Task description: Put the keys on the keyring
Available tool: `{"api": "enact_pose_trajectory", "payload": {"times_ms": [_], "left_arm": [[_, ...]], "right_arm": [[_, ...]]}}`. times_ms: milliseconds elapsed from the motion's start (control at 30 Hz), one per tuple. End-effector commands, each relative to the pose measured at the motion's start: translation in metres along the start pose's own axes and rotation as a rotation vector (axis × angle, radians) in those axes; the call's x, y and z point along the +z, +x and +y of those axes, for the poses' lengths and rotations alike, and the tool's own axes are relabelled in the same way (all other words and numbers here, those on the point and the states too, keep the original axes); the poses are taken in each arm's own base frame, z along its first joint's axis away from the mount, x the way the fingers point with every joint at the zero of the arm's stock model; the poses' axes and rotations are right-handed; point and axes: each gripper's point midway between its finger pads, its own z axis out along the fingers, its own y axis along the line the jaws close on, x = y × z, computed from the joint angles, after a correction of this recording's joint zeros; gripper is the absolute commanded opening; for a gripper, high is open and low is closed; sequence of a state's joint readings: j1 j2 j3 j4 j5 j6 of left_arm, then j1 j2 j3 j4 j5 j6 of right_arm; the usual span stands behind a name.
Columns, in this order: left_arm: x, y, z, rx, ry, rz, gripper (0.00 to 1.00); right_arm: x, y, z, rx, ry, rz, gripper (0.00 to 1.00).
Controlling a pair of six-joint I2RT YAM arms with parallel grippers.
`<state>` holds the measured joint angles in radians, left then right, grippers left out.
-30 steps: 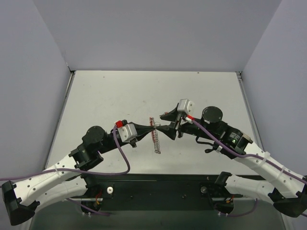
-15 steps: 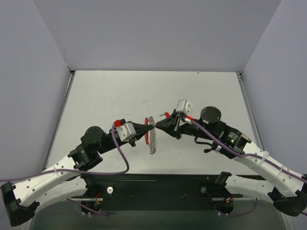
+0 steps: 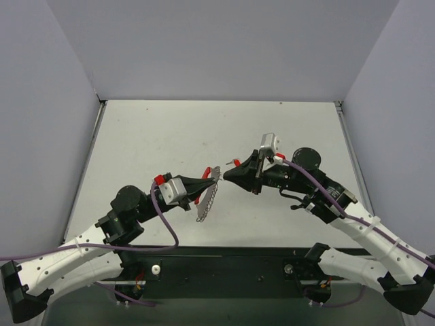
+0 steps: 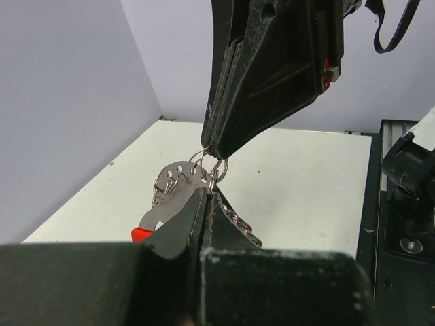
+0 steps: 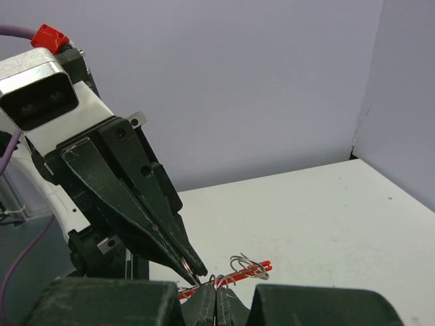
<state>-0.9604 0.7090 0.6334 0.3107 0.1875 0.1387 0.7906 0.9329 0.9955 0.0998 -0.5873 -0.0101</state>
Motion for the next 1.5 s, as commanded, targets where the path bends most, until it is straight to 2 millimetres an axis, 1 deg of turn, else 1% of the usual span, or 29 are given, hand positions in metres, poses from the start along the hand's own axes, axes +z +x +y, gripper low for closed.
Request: {"api": "enact_pose_trajectory", "payload": {"times_ms": [0,133,167,200,233,267,333,367,433,467,500,533,567,633,667,767,900,933,967,1000,1033,1100,1133,1167,1200,1233,1367,1400,1467], "left_arm": [[-0.004,-0.041,0.009,0.038,-0.036,-0.145,0.0],[-0.003,-0.039,0.002,0.058,0.008,-0.15,0.0],[-0.003,-0.039,-0.001,0.068,0.024,-0.16,0.0],[-0.002,-0.039,-0.001,0.071,0.027,-0.162,0.0],[-0.001,-0.038,-0.001,0.068,0.026,-0.161,0.0],[0.0,-0.037,0.0,0.068,0.02,-0.157,0.0],[0.001,-0.035,0.001,0.069,0.015,-0.152,0.0],[0.002,-0.034,0.002,0.069,0.01,-0.154,0.0],[0.003,-0.031,0.003,0.072,0.006,-0.149,0.0],[0.003,-0.032,0.004,0.076,-0.003,-0.154,0.0],[0.003,-0.028,0.005,0.079,-0.01,-0.147,0.0],[0.002,-0.028,0.007,0.087,-0.017,-0.149,0.0],[0.002,-0.027,0.007,0.09,-0.022,-0.151,0.0],[0.0,-0.026,0.009,0.104,-0.032,-0.158,0.0],[0.0,-0.026,0.01,0.103,-0.04,-0.159,0.0],[0.0,-0.025,0.013,0.105,-0.052,-0.155,0.0],[0.0,-0.023,0.015,0.1,-0.064,-0.144,0.0],[0.0,-0.015,0.022,0.078,-0.104,-0.105,0.0],[0.001,-0.015,0.026,0.071,-0.122,-0.09,0.0],[0.001,-0.01,0.029,0.064,-0.137,-0.063,0.0],[-0.001,0.002,0.035,0.051,-0.173,-0.009,0.0],[-0.002,0.003,0.039,0.034,-0.198,0.024,0.0],[-0.004,0.011,0.044,0.027,-0.225,0.067,0.0],[-0.005,0.012,0.045,0.024,-0.232,0.087,0.0],[-0.005,0.004,0.047,0.035,-0.234,0.089,0.0],[-0.006,0.014,0.045,0.053,-0.217,0.141,0.0],[-0.003,0.018,0.044,0.064,-0.199,0.178,0.0],[0.0,0.016,0.047,0.056,-0.205,0.189,0.0],[0.001,0.025,0.053,0.022,-0.243,0.248,0.0]], "right_arm": [[-0.004,-0.023,-0.012,0.017,0.031,-0.087,0.0],[0.001,-0.021,-0.021,0.051,0.059,-0.085,0.0],[0.002,-0.02,-0.024,0.063,0.063,-0.08,0.03],[0.006,-0.014,-0.027,0.09,0.065,-0.065,0.07],[0.008,-0.014,-0.025,0.095,0.045,-0.062,0.1],[0.009,-0.012,-0.026,0.1,0.043,-0.06,0.16],[0.012,-0.009,-0.028,0.119,0.046,-0.056,0.22],[0.012,-0.008,-0.03,0.122,0.052,-0.059,0.29],[0.01,-0.009,-0.034,0.13,0.071,-0.069,0.35],[0.009,-0.007,-0.036,0.134,0.084,-0.071,0.43],[0.004,-0.012,-0.038,0.126,0.099,-0.088,0.47],[0.002,-0.012,-0.04,0.124,0.11,-0.094,0.5],[0.0,-0.011,-0.043,0.13,0.128,-0.096,0.59],[-0.006,-0.013,-0.048,0.125,0.165,-0.115,0.68],[-0.008,-0.013,-0.05,0.13,0.18,-0.117,0.76],[-0.012,-0.005,-0.062,0.165,0.238,-0.112,0.86],[-0.014,0.002,-0.073,0.206,0.288,-0.109,0.92],[-0.015,0.003,-0.074,0.211,0.295,-0.106,0.92],[-0.015,0.005,-0.077,0.216,0.303,-0.104,0.93],[-0.015,0.007,-0.078,0.222,0.308,-0.1,0.93],[-0.014,0.009,-0.079,0.225,0.307,-0.094,0.93],[-0.013,0.016,-0.083,0.238,0.318,-0.077,0.93],[-0.013,0.019,-0.084,0.246,0.32,-0.07,0.93],[-0.011,0.023,-0.085,0.253,0.32,-0.059,0.93],[-0.01,0.025,-0.086,0.263,0.32,-0.054,0.94],[-0.009,0.027,-0.086,0.274,0.314,-0.046,0.94],[0.002,0.035,-0.08,0.301,0.242,-0.014,0.93],[0.005,0.035,-0.073,0.31,0.201,-0.007,0.93],[0.008,0.037,-0.069,0.332,0.173,0.003,0.93]]}}
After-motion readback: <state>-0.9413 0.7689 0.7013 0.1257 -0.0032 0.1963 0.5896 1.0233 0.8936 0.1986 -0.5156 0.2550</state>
